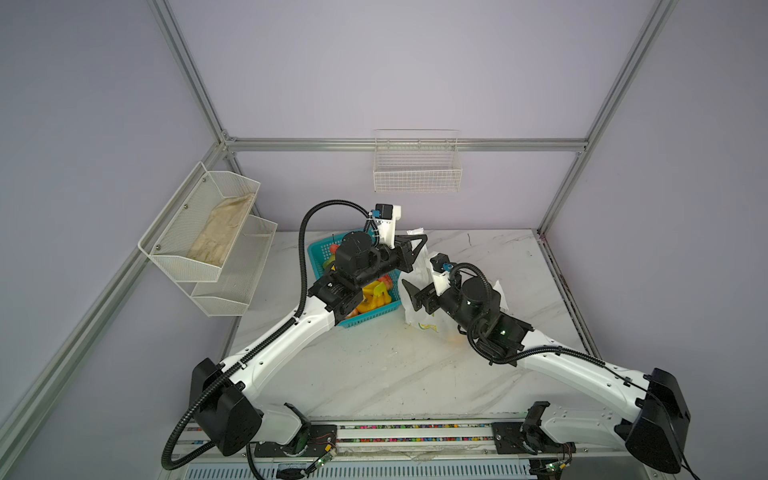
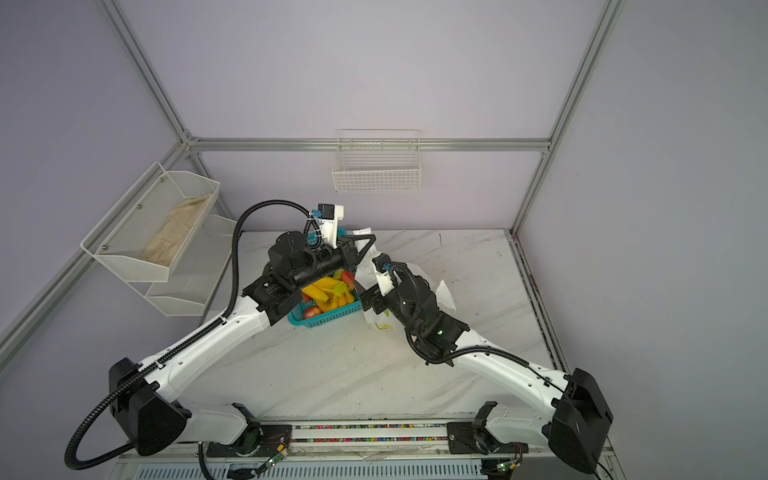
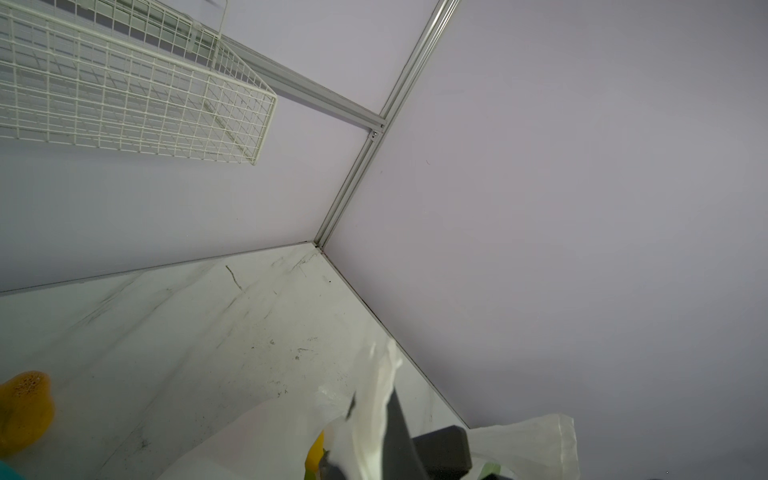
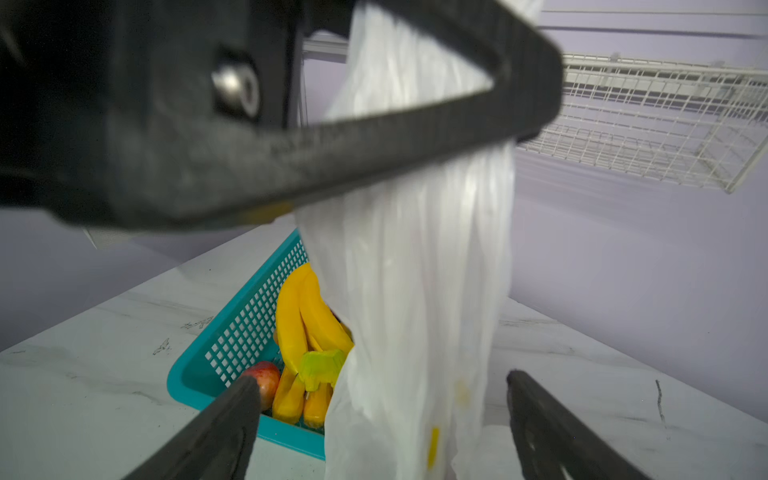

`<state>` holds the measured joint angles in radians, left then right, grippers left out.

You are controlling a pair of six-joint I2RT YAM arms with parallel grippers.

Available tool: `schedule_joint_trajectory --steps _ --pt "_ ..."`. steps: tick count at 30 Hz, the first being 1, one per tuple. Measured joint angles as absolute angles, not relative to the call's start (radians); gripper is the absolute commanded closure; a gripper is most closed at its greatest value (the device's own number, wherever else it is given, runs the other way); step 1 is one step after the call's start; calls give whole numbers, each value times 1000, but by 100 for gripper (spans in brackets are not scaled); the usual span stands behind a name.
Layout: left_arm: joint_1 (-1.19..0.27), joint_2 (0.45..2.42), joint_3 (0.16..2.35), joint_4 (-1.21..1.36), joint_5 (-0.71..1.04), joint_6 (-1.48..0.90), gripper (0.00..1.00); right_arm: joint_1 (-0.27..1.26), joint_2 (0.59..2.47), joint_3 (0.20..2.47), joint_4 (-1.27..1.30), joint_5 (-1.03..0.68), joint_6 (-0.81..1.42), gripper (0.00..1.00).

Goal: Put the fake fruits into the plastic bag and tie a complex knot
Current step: 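Open the right gripper off the handle and draw it back from the bag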

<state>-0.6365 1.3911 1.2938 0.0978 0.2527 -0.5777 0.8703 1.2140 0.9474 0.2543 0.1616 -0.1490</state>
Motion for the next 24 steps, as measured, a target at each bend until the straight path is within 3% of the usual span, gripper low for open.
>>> schedule_joint_trajectory --steps 13,24 --pt "-624 1353 1289 80 218 -556 100 870 1148 1308 -182 113 -191 3" --pt "-622 1342 1277 46 208 -556 100 870 894 1302 -493 307 5 3"
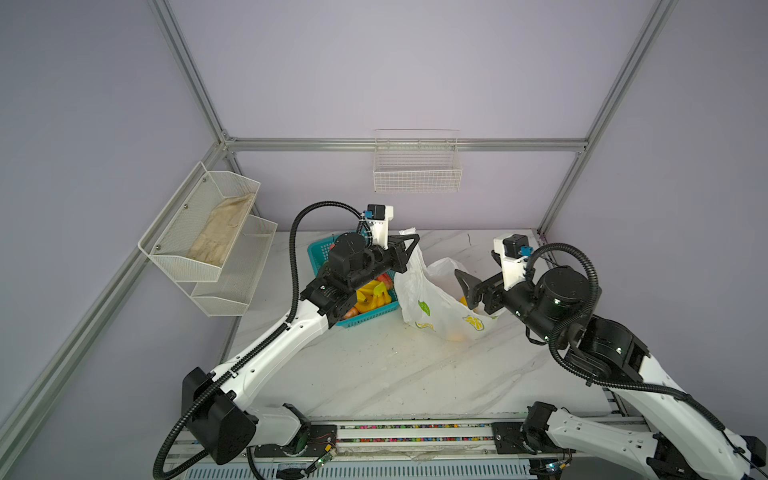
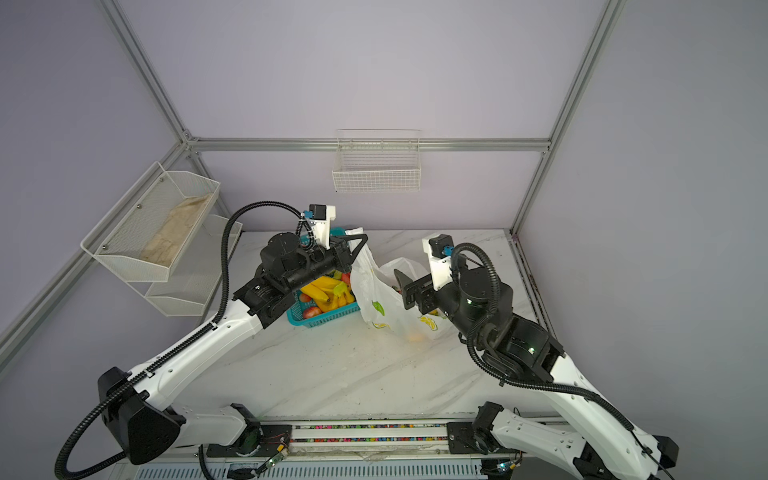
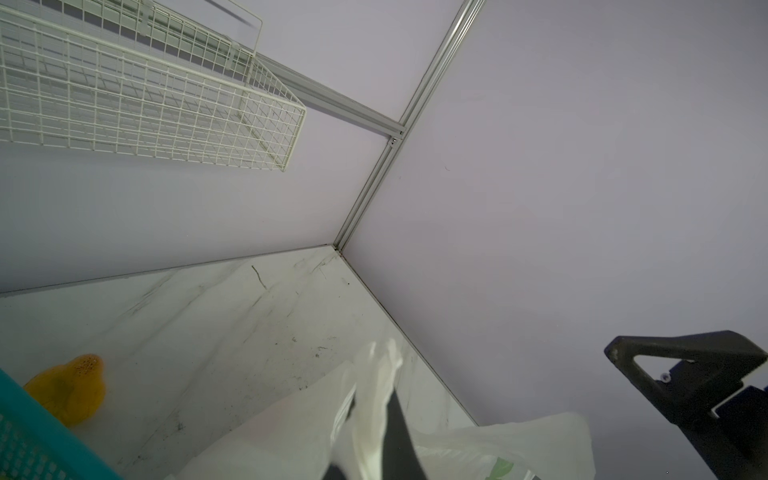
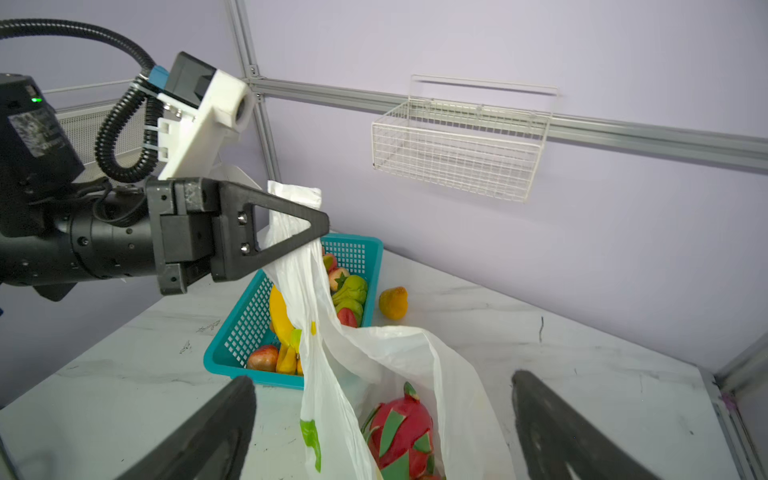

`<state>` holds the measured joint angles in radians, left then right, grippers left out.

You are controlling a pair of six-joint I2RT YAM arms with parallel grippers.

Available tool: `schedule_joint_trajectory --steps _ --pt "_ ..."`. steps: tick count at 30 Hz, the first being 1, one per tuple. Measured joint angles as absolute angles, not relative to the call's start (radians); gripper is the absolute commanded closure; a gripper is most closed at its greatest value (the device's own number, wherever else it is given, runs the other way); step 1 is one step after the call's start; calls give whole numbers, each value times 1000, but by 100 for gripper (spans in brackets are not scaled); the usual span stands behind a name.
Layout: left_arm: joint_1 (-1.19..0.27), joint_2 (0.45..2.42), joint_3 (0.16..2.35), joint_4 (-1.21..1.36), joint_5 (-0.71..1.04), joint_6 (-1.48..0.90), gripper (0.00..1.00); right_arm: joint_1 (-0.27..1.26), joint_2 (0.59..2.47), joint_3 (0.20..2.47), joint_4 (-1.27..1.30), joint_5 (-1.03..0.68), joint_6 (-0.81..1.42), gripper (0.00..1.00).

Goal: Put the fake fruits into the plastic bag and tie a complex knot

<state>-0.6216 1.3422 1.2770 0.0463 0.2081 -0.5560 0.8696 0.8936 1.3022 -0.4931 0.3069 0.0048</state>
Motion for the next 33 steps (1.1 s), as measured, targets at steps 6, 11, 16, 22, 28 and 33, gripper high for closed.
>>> schedule_joint_trajectory --steps 6,11,16,22,28,33 --pt "-621 1342 1277 40 208 -556 100 870 810 1269 -624 376 144 3" --pt "-616 1342 1277 40 208 -556 100 870 762 1171 -652 395 218 3" --pt "-616 1342 1277 39 209 -556 100 870 759 1090 -648 440 238 16" --pt "-615 1342 1277 35 209 -554 100 870 781 1048 -603 496 216 42" --pt "-609 1337 1269 25 208 -529 100 863 816 1043 -512 551 167 69" --pt "-593 1312 1239 7 196 -503 95 789 884 1052 -413 522 105 83"
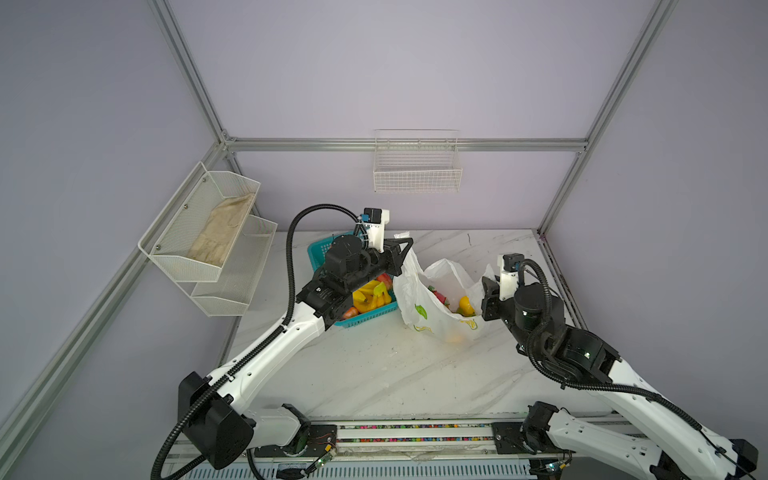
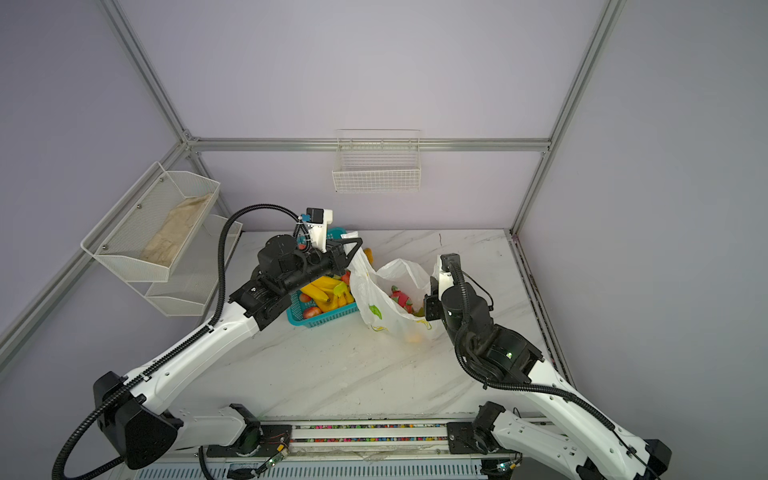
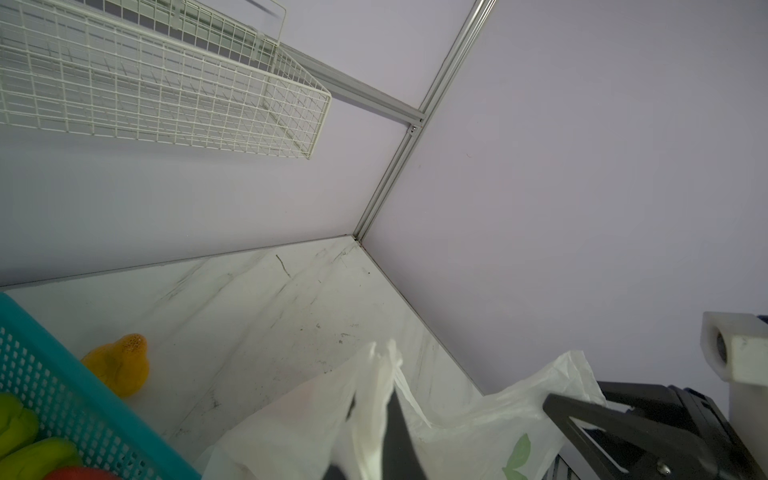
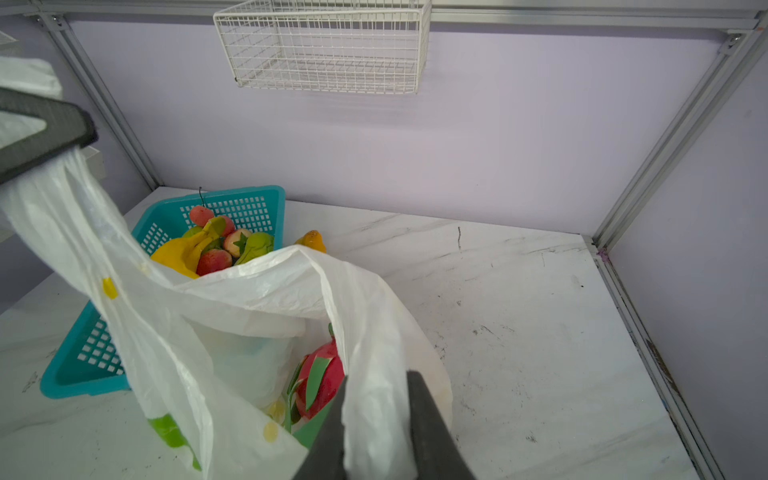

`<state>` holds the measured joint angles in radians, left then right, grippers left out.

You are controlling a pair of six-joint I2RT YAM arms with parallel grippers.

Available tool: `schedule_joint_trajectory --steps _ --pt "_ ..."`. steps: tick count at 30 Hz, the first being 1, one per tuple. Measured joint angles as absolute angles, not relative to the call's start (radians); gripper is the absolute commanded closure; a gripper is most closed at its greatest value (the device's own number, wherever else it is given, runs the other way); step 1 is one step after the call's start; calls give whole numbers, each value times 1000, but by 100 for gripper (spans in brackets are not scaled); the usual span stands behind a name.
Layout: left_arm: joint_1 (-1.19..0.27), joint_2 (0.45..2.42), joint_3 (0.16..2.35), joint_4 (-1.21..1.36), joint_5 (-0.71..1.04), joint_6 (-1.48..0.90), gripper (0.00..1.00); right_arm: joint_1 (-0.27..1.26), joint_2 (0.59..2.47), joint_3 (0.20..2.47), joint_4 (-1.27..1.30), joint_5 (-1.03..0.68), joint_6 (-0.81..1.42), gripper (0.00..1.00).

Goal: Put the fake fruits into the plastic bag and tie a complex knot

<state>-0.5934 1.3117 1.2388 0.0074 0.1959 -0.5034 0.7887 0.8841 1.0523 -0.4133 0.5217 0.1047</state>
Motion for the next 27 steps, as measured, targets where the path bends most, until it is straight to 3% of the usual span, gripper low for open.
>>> schedule_joint_trajectory --steps 4,7,15,19,27 --pt "-581 1299 1220 4 177 -486 84 602 969 1077 -332 343 86 91" --pt "-575 1292 1210 -7 156 -469 70 496 1030 1100 -282 202 90 94" --pt "-571 1195 1150 -36 76 -400 39 394 1151 1172 -191 -65 115 97" --pt "-571 1098 1103 -50 38 -371 35 366 1188 1203 -159 -134 130 97" --pt "-612 905 1024 -90 72 -271 38 333 1217 1212 -142 -205 160 97"
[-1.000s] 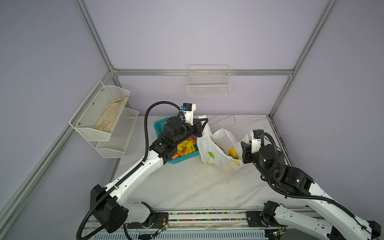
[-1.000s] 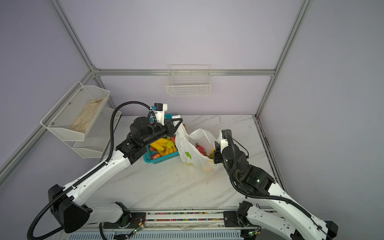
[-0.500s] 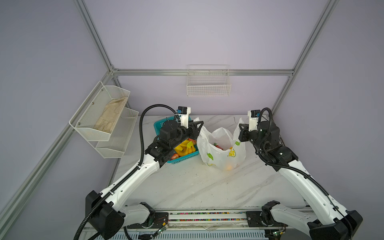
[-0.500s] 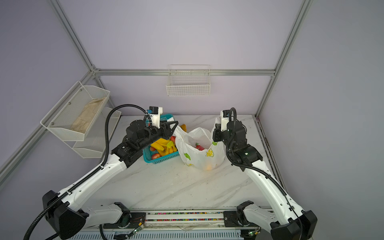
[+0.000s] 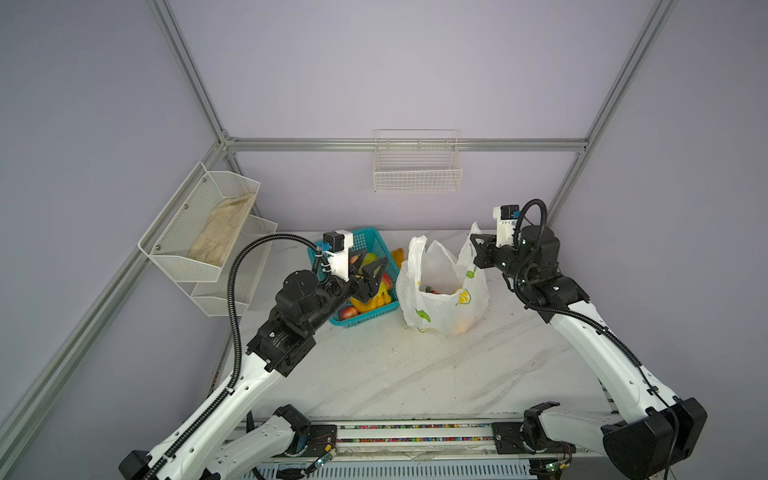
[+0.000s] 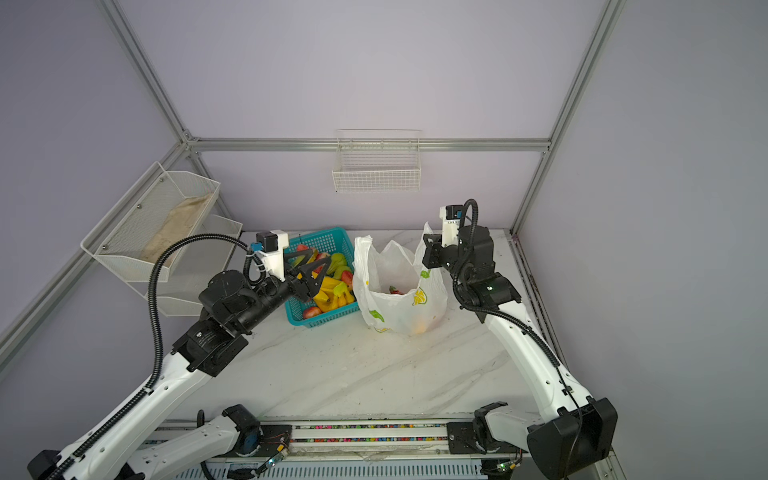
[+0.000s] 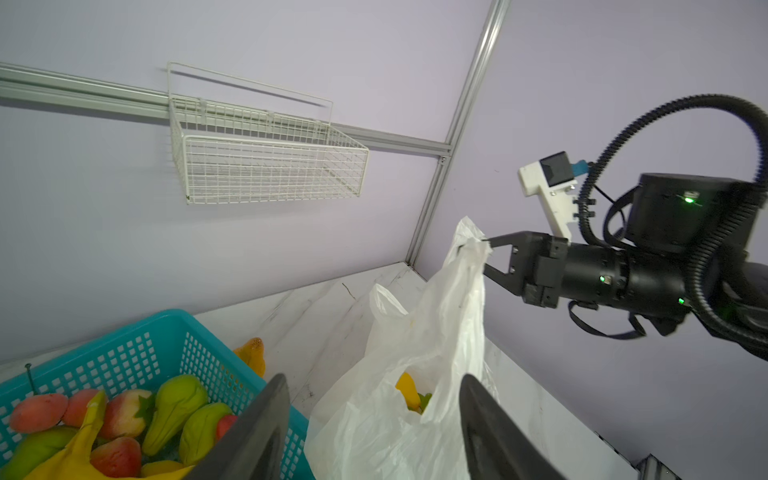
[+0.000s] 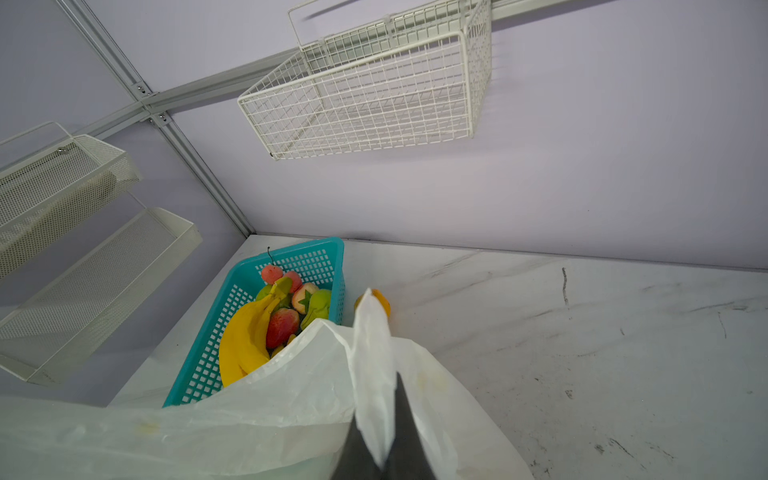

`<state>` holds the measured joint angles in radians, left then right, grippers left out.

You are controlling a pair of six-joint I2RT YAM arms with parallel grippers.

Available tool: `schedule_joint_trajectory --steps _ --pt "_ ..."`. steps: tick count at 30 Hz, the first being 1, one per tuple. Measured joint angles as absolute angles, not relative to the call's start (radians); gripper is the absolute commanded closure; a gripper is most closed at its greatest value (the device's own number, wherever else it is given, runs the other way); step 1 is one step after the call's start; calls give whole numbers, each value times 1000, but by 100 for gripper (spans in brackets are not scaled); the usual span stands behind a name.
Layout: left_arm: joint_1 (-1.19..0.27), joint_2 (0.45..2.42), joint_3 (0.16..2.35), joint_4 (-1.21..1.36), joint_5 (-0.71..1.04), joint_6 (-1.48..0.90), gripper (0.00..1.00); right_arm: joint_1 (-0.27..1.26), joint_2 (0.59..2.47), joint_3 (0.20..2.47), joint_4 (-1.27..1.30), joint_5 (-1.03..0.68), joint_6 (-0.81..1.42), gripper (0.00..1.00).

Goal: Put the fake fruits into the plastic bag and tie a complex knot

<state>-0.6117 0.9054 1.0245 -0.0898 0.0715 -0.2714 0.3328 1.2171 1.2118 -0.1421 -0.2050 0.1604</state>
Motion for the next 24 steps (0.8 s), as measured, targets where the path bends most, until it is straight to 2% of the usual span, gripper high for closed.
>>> schedule_joint_trajectory --steps 6,11,17,24 --pt "-817 928 1026 -117 197 -125 42 327 1213 1210 -142 -229 181 97" --pt "-958 1131 1078 -142 268 -26 46 313 1179 1196 -153 -248 199 97" --pt "-980 1371 1201 -134 244 20 45 303 1121 1181 -171 -272 215 96" --pt "-960 1502 1329 -57 147 71 33 298 1075 1162 -197 -297 243 95"
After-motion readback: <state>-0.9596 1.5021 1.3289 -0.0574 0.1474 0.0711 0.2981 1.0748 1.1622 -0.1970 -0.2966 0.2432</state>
